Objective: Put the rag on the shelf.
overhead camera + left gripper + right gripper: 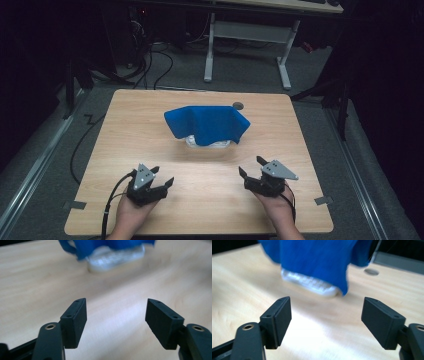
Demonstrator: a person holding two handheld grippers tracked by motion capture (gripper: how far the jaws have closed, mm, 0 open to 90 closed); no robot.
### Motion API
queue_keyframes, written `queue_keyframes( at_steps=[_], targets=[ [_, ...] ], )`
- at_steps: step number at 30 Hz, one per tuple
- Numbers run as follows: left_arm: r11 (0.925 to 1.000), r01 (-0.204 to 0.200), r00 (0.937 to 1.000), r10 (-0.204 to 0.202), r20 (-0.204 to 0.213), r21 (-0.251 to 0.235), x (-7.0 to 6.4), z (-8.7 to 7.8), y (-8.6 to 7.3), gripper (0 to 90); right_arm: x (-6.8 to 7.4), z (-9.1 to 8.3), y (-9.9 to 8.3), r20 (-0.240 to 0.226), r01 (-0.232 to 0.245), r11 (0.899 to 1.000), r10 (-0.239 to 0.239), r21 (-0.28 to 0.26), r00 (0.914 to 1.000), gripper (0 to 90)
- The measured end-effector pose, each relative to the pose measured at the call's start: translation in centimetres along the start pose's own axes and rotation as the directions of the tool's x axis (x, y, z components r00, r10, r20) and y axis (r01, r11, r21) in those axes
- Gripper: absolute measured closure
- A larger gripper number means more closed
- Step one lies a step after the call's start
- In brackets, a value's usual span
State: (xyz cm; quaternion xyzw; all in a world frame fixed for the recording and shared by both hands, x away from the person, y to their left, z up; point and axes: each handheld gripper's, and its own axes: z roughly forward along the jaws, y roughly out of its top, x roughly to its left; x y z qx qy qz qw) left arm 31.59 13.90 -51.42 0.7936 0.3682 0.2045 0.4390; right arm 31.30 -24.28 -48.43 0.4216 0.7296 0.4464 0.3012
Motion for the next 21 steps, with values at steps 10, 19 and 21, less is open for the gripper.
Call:
queue_keyframes(
  at_steps=[10, 19, 21],
  targets=[
    [0.9953, 0.011, 0.9989, -0.016, 0.045, 0.096, -1.8, -0.6, -2.0, 33.1, 2.0, -0.4, -3.6, -0.013, 0.023, 0.99, -0.022, 0.14, 0.9997, 20.3],
    [0.9914, 0.077, 0.9936, -0.085, 0.074, 0.105, -0.8, -0.1, -2.2, 33.2, 1.4, 0.8, -3.9, -0.031, 0.019, 0.987, -0.014, 0.162, 0.9994, 20.8],
    [0.9919, 0.076, 0.9938, -0.084, 0.073, 0.102, -0.7, -0.2, -2.1, 33.2, 1.2, 0.8, -4.0, -0.034, 0.018, 0.986, -0.013, 0.166, 0.9993, 20.9]
  ],
)
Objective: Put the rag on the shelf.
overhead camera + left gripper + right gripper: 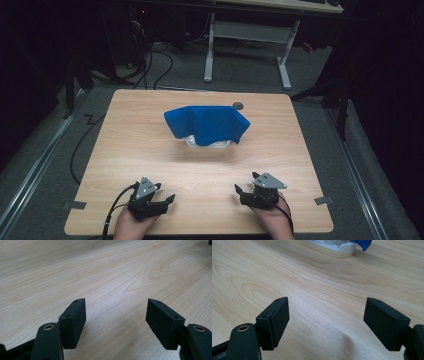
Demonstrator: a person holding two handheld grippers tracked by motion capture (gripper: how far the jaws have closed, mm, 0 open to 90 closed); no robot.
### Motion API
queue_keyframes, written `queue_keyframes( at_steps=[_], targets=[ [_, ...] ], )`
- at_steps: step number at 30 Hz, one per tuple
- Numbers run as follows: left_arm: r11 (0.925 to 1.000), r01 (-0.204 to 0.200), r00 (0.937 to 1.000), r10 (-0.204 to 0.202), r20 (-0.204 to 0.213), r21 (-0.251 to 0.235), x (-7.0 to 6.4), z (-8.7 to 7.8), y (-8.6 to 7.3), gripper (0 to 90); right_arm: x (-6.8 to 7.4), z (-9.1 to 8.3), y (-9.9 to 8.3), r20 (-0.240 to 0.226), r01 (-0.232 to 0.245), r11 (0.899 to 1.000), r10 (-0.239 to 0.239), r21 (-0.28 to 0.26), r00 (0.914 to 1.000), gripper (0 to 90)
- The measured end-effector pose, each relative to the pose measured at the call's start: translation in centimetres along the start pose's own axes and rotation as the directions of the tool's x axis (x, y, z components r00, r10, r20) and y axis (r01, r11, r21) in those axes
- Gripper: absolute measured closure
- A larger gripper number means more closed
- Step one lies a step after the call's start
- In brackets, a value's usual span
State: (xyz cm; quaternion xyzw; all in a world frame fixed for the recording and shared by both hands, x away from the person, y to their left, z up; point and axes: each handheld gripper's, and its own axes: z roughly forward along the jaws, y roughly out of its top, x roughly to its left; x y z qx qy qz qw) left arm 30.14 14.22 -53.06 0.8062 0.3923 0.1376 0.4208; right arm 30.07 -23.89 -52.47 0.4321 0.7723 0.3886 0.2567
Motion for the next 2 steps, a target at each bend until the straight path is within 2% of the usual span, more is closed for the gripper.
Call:
queue_keyframes(
  at_steps=[2],
  targets=[
    [1.0, 0.007, 1.0, -0.007, 0.001, -0.005, 0.06, 0.01, -0.01, 33.2, -0.04, -0.02, -0.01, 0.001, -0.001, 1.0, 0.001, -0.001, 1.0, 20.9]
  ],
)
